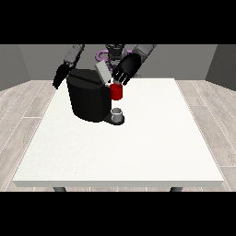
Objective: Insert the coffee pod into the coffee machine and close the lid
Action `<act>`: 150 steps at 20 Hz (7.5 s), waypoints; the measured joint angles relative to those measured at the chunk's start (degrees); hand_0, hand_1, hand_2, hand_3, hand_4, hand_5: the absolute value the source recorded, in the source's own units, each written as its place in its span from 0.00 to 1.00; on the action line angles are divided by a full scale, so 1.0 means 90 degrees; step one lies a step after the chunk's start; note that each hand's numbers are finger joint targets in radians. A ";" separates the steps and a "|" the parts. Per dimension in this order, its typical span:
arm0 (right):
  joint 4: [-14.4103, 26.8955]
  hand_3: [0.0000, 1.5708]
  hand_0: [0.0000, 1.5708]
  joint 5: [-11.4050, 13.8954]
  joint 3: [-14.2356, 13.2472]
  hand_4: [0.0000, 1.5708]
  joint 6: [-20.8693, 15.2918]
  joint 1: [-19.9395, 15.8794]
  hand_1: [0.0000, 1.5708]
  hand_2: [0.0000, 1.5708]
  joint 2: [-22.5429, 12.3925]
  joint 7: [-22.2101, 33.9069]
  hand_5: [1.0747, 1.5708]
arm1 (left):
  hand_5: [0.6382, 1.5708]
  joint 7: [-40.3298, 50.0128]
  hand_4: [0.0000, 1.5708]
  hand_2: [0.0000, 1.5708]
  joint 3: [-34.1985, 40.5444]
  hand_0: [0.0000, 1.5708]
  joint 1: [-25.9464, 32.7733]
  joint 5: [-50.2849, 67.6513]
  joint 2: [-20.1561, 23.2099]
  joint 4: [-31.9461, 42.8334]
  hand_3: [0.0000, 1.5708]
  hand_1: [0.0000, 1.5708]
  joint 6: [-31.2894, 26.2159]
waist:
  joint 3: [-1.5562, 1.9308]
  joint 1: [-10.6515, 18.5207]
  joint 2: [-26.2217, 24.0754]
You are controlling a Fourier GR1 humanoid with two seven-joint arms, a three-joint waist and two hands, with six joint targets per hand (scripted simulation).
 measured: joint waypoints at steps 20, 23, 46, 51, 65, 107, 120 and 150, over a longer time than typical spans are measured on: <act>0.0075 0.00 0.00 -0.0006 -0.0077 0.00 -0.0117 -0.0264 0.00 0.00 0.0029 0.0061 1.00 | 1.00 -0.0111 0.24 0.80 0.0043 0.78 -0.0337 -0.0119 -0.0016 0.0265 0.77 0.78 0.0083 | 0.0002 -0.0042 0.0234; 0.0121 0.00 0.00 -0.0035 -0.0120 0.00 -0.0065 -0.0252 0.00 0.00 -0.0032 -0.0090 1.00 | 1.00 -0.0164 0.22 0.79 0.0075 0.77 -0.0379 -0.0121 0.0023 0.0274 0.76 0.77 0.0127 | 0.0001 -0.0059 0.0323; -0.0068 0.00 0.00 0.0016 -0.0048 0.03 -0.0114 -0.0146 0.00 0.00 -0.0005 -0.0001 1.00 | 1.00 -0.0774 0.00 0.72 -0.0209 0.72 -0.0239 -0.0729 0.0276 0.0377 0.61 0.72 0.0838 | 0.0009 -0.0153 0.0435; 0.0046 0.00 0.00 0.0024 -0.0104 0.07 -0.0176 -0.0371 0.00 0.00 -0.0011 0.0043 1.00 | 1.00 -0.0831 0.00 0.77 -0.0108 0.79 -0.0441 -0.0696 0.0266 0.0352 0.61 0.79 0.0930 | 0.0001 -0.0129 0.0589; -0.0025 0.00 0.00 0.0175 -0.0029 0.13 -0.0262 -0.0521 0.00 0.00 -0.0037 0.0140 1.00 | 1.00 -0.1316 0.00 0.55 -0.0200 0.47 -0.0535 -0.0998 0.0509 0.0315 0.42 0.47 0.1296 | 0.0018 -0.0220 0.0785; -0.0044 0.00 0.00 -0.0526 -0.0176 0.04 0.0441 0.1490 0.00 0.00 0.0033 -0.0075 1.00 | 1.00 -0.1887 0.28 0.00 0.1702 0.00 0.3469 0.1801 -0.2364 0.0623 0.00 0.00 0.0948 | -0.0006 0.2203 -0.3319; 0.0070 0.00 0.00 -0.0755 -0.0562 0.11 0.0946 0.0620 0.00 0.00 -0.0667 0.0376 1.00 | 1.00 -0.1403 0.23 0.00 0.1250 0.00 0.4448 0.2671 -0.2736 -0.0535 0.00 0.00 0.0665 | 0.0000 0.2991 -0.3259; 0.1631 0.00 0.00 -0.1279 -0.0588 0.11 0.1264 -0.1400 0.00 0.00 -0.0557 0.0529 1.00 | 1.00 -0.0205 0.20 0.00 0.0297 0.00 0.6077 0.3941 -0.2379 -0.4311 0.00 0.00 0.0956 | -0.0002 0.2929 -0.1763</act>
